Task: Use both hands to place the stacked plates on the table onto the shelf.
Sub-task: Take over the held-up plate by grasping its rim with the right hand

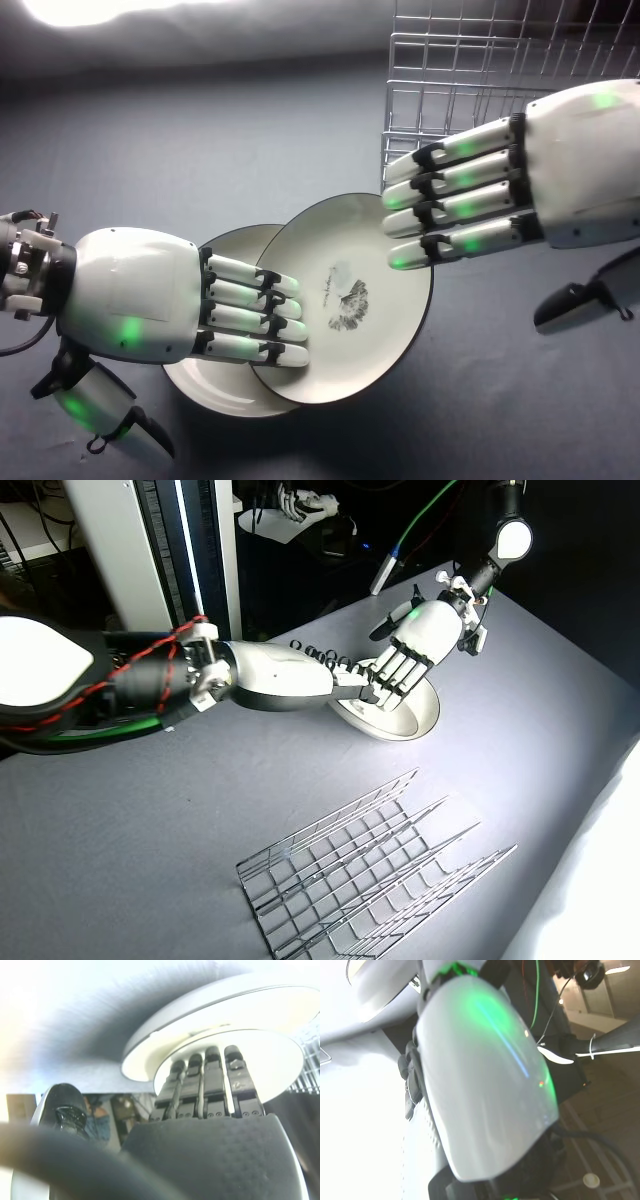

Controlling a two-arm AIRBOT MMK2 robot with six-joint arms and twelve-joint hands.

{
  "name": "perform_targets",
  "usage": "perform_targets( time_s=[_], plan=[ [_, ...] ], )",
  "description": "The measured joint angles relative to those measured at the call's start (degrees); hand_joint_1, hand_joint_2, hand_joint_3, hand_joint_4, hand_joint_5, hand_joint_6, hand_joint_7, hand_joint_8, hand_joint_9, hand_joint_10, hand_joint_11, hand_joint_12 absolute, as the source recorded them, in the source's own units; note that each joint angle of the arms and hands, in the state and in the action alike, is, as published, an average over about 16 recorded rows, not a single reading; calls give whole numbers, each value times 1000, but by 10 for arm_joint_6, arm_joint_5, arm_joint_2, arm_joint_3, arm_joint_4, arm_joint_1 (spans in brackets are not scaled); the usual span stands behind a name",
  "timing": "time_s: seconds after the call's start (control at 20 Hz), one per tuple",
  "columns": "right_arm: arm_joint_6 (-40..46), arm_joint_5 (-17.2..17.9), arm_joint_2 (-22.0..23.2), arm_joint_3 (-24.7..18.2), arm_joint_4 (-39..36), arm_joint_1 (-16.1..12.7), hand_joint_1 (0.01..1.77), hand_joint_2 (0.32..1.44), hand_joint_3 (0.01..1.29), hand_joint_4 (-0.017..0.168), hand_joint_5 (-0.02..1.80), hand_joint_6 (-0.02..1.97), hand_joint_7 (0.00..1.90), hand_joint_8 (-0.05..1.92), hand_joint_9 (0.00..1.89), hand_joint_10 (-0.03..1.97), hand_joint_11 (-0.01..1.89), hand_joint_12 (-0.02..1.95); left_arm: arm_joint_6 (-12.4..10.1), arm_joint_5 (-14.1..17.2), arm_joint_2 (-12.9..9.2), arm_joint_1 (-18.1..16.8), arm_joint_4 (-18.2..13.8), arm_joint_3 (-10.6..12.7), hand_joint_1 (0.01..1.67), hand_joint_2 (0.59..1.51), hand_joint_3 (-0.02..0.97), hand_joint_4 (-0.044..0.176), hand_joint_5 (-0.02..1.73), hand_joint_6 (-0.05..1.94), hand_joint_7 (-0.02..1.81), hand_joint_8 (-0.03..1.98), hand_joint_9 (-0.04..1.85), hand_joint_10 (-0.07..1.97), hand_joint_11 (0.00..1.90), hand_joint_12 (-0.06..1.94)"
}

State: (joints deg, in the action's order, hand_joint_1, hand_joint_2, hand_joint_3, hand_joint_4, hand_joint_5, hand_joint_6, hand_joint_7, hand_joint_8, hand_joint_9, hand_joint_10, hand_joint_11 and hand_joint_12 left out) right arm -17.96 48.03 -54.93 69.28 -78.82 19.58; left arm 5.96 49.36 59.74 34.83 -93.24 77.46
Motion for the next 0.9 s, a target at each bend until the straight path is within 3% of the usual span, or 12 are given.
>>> perform_targets(
  time_s=[0.5,0.9],
  plan=[
    [2,-19,-42,21,1,9,952,979,14,4,100,19,44,4,43,8,13,269,-2,-9,11,-9,0,-2,13,1116,21,-10,-10,-33,-13,-24,15,18,13,-1],
    [3,-48,-75,20,9,22,1091,960,13,4,243,19,186,5,164,13,14,657,-5,-10,14,-12,-3,-1,12,1117,20,-10,-10,-33,-13,-23,15,19,13,-1]
  ],
)
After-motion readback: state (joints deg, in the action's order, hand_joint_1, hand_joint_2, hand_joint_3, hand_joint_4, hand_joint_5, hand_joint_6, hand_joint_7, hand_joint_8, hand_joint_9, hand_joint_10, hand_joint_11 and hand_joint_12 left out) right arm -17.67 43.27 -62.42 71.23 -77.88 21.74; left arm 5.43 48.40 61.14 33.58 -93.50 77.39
